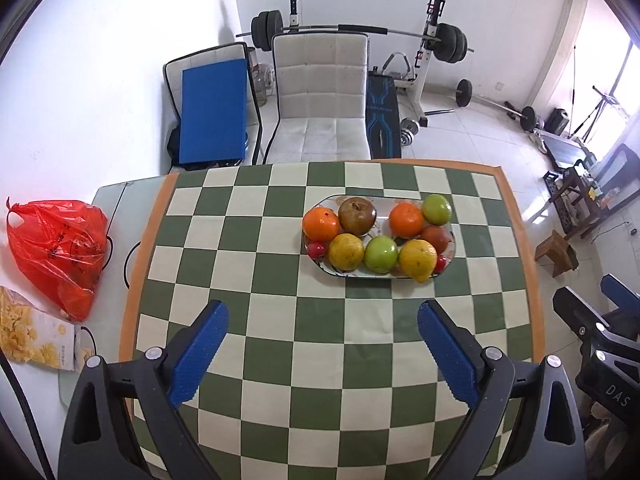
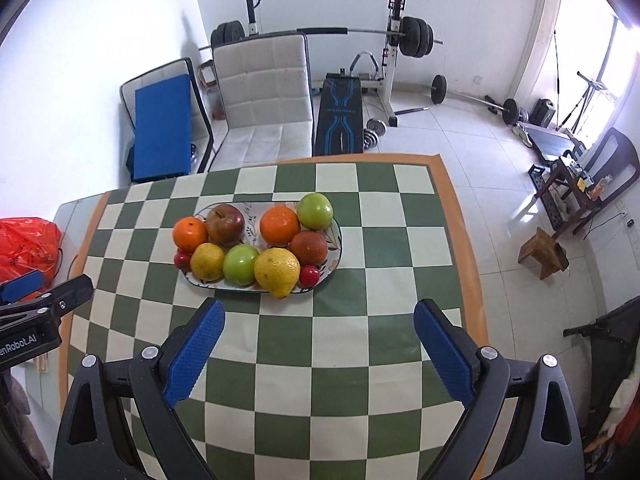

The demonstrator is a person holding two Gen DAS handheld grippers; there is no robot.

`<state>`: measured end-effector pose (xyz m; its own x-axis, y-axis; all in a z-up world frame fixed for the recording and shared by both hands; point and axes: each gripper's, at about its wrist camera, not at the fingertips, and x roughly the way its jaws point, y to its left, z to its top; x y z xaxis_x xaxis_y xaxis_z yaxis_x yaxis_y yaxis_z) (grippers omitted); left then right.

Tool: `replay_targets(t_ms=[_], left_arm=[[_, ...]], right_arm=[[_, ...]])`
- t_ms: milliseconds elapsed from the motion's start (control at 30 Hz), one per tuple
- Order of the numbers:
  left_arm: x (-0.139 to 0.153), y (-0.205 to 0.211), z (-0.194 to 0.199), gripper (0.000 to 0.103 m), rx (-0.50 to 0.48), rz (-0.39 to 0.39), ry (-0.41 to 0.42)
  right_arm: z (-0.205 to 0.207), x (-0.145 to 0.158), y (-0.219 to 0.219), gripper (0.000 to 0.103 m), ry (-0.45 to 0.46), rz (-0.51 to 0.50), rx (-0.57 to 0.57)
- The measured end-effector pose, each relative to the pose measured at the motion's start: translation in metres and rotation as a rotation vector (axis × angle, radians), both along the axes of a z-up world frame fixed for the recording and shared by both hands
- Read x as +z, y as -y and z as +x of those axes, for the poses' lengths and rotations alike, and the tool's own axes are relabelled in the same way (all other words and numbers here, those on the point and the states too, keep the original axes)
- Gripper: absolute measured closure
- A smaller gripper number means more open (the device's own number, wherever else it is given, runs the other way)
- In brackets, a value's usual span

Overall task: Organize fruits
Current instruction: 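Lift both open tools away from the plate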

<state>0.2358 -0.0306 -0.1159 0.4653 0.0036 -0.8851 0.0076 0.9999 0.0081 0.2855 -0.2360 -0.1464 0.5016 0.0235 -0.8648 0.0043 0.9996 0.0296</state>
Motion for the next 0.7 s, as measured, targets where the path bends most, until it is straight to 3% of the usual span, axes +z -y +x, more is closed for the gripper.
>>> replay_targets(t_ms=[333, 700], left_arm=[[0.056, 0.004, -0.045, 0.006, -0.011, -0.008, 0.091], [0.085, 0.012, -0.076, 0.006, -0.032, -0.020, 0.136]], right_arm=[[-0.066, 0.081, -0.001, 0.005, 0.109, 0.030, 0.021], [-0.116, 0.142, -0.006, 0.005, 0.188, 0.037, 0.048]])
